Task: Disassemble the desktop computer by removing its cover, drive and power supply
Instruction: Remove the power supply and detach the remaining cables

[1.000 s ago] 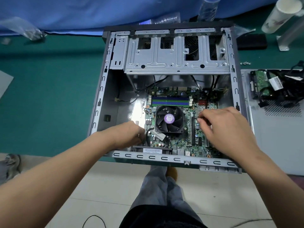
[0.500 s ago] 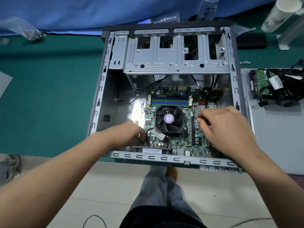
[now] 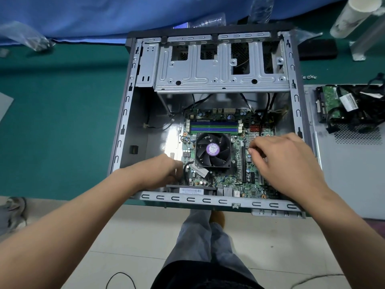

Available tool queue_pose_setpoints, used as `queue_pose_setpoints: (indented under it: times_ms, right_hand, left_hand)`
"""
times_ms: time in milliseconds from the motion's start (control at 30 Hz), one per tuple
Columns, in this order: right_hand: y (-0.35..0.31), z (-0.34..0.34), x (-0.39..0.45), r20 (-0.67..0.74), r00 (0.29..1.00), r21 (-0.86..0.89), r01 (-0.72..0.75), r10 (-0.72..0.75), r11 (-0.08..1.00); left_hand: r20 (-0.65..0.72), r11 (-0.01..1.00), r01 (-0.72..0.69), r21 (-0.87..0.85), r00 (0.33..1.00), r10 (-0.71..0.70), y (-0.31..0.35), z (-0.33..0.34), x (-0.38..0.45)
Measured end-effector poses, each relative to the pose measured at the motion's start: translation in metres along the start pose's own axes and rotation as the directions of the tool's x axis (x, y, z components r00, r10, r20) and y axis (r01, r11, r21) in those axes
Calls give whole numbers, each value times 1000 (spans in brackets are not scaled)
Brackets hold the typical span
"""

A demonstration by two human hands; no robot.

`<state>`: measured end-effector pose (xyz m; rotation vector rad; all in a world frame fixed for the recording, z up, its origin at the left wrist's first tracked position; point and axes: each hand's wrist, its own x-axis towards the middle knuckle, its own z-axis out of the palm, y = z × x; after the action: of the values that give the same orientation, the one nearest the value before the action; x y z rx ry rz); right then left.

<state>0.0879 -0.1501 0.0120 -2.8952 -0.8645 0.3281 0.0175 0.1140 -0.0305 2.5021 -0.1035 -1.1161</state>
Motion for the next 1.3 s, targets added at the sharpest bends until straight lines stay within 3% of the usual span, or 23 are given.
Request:
queue_pose_setpoints:
  times_ms: [267,500,733,1067,1233,1300]
  right_hand:
    - [0,1,1,9,1000,-5,2,-2,1000]
    - [0,0,0,12,1000,-14,0,0,1000]
    - [-1,-1,0,15,1000,-10,1,-1,1000]
    - [0,1,0,17,1000,-14,3,-3,1000]
    - [1,1,1,15,1000,-17,3,-3,1000]
    - [1,1,1,19,1000,-21,5,-5,1000]
  left_hand:
    - [-48,966,105,235,994,-97,7,-3,4]
    - [9,999,34,-20,999,-34,-1,1,-1]
    - [-2,982,129,135,991,-130,7,-7,3]
    - [-15,998,69,-5,998,-69,6,-3,-2]
    - [-19,969,155,194,988,-155,10,-6,2]
    - [-24,967,158,199,987,-157,9,-6,3]
